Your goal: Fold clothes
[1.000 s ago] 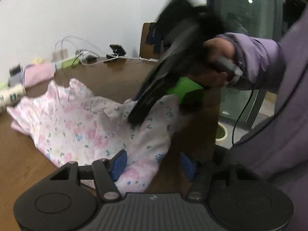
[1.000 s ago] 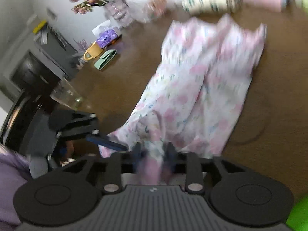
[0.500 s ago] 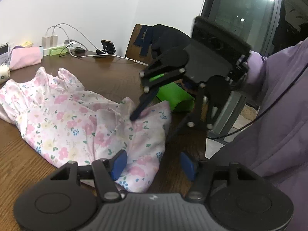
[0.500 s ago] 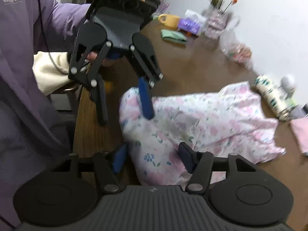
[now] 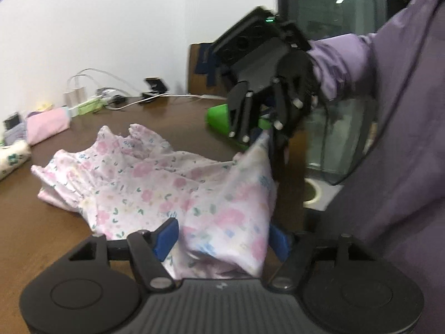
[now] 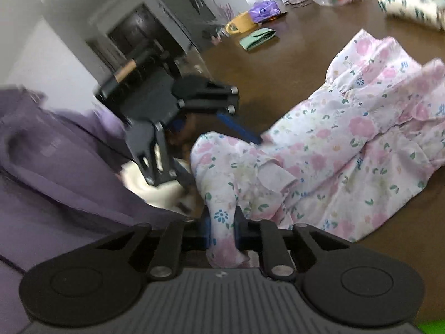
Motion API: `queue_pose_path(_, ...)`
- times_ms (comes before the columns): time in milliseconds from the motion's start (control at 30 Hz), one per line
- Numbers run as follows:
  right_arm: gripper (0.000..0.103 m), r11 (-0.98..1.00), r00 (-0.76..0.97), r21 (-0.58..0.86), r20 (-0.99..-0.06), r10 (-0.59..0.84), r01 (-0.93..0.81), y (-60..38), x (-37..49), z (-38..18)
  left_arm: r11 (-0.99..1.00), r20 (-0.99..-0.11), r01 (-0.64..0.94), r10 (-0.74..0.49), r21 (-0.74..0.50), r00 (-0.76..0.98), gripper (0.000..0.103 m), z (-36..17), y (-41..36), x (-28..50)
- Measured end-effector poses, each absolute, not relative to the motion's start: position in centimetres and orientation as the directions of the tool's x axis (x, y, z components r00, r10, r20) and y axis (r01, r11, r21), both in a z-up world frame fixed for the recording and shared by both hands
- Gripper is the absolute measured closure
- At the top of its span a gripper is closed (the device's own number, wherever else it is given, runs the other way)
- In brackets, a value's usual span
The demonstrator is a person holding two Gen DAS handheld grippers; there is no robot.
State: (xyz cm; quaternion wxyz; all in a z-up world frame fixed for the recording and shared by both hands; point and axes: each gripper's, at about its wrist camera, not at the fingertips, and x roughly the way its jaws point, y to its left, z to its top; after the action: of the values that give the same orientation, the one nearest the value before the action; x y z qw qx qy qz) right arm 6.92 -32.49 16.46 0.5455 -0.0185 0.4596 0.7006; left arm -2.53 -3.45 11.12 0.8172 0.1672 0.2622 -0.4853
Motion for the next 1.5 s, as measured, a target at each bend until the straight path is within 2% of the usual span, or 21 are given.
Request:
queue_pose_path(100,0.088,0.02,-0.424,0.706,-0.448,0.787,-0.708,-33.7,7.1,16.5,0.455,-0.595,0.887,-0.736,-0.08,0.324,0.079,11.2,-3.7,-1.9)
queue_pose_path(167,0.077,0.082,-0.347,0.664,-0.488,0.801,-0.743,-34.3,6.2,17.2,0.455,-0.579,0.873,-0.765,-0.177,0.281,0.082,11.1,-3.3,-1.0)
queue_pose_path(200,0.062,0.101,-0.311,0.638,-0.5,0.808,-0.764,-34.7,5.6,17.5,0.452,-0.568,0.866,-0.778,-0.212,0.267,0.083,11.0,-3.1,-0.6)
queue_pose_path(233,0.033,0.099,-0.275,0.597,-0.503,0.819,-0.796,-35.1,4.8,18.1,0.449,-0.557,0.86,-0.79,-0.244,0.254,0.083,10.9,-2.9,-0.2)
queue_pose_path(300,0.007,0.143,-0.13,0.454,-0.518,0.845,-0.879,-36.1,2.7,18.8,0.437,-0.539,0.844,-0.813,-0.31,0.222,0.084,10.8,-2.8,0.6)
queue_pose_path(333,0.005,0.16,-0.061,0.378,-0.511,0.858,-0.912,-36.5,1.6,18.9,0.43,-0.529,0.835,-0.824,-0.344,0.206,0.084,10.8,-2.7,1.0)
queue_pose_path(467,0.008,0.158,0.026,0.25,-0.459,0.888,-0.955,-37.3,-0.6,17.6,0.398,-0.479,0.788,-0.865,-0.47,0.151,0.084,11.1,-2.2,2.5)
queue_pose_path(500,0.019,0.156,0.027,0.253,-0.449,0.893,-0.955,-37.4,-0.7,17.3,0.394,-0.473,0.775,-0.87,-0.494,0.14,0.084,11.2,-2.1,2.8)
queue_pose_path(533,0.039,0.152,0.01,0.291,-0.438,0.899,-0.945,-37.2,-0.3,17.1,0.389,-0.467,0.762,-0.875,-0.517,0.13,0.084,11.2,-2.0,3.0)
queue_pose_path(567,0.049,0.148,-0.007,0.328,-0.426,0.905,-0.933,-37.1,0.1,16.9,0.394,-0.467,0.748,-0.875,-0.535,0.127,0.084,11.3,-1.9,3.1)
queue_pose_path(600,0.066,0.148,-0.022,0.38,-0.41,0.912,-0.913,-37.0,0.7,16.7,0.405,-0.472,0.733,-0.872,-0.547,0.129,0.084,11.3,-1.8,3.2)
queue_pose_path(633,0.073,0.159,-0.035,0.459,-0.385,0.922,-0.874,-37.0,1.7,16.4,0.42,-0.474,0.713,-0.87,-0.561,0.139,0.08,11.4,-1.6,3.4)
queue_pose_path(767,0.075,0.239,-0.031,0.706,-0.347,0.937,-0.667,-37.3,5.1,14.5,0.468,-0.437,0.636,-0.872,-0.614,0.219,0.051,11.6,0.2,4.0)
queue_pose_path(800,0.075,0.253,-0.029,0.751,-0.341,0.94,-0.61,-37.4,5.7,14.0,0.479,-0.431,0.62,-0.87,-0.622,0.24,0.048,11.6,0.6,4.2)
queue_pose_path(1000,0.075,0.348,-0.018,0.838,-0.391,0.92,-0.419,-36.5,8.1,12.5,0.579,-0.481,0.535,-0.813,-0.615,0.327,0.051,11.1,0.3,5.1)
queue_pose_path(1067,0.074,0.394,-0.008,0.839,-0.428,0.904,-0.376,-36.0,8.8,12.5,0.631,-0.527,0.491,-0.774,-0.6,0.35,0.062,10.7,-0.2,5.4)
queue_pose_path(1100,0.067,0.426,0.011,0.819,-0.458,0.889,-0.383,-35.6,8.7,12.8,0.651,-0.547,0.473,-0.757,-0.593,0.357,0.065,10.5,-0.3,5.6)
queue_pose_path(1200,0.028,0.542,0.092,0.665,-0.585,0.806,-0.513,-34.4,7.5,15.1,0.684,-0.581,0.44,-0.728,-0.582,0.363,0.066,9.9,-0.3,5.9)
queue_pose_path(1233,0.024,0.564,0.116,0.596,-0.622,0.774,-0.572,-34.0,6.8,16.0,0.688,-0.586,0.439,-0.725,-0.578,0.363,0.066,9.8,-0.3,6.0)
queue_pose_path(1367,0.028,0.613,0.289,0.339,-0.655,0.698,-0.714,-34.6,4.9,20.1,0.671,-0.584,0.491,-0.735,-0.555,0.344,0.079,10.4,-0.8,5.9)
queue_pose_path(1500,0.055,0.635,0.424,0.214,-0.584,0.692,-0.742,-34.3,4.6,22.3,0.633,-0.585,0.517,-0.761,-0.576,0.28,0.083,10.5,-1.2,6.1)
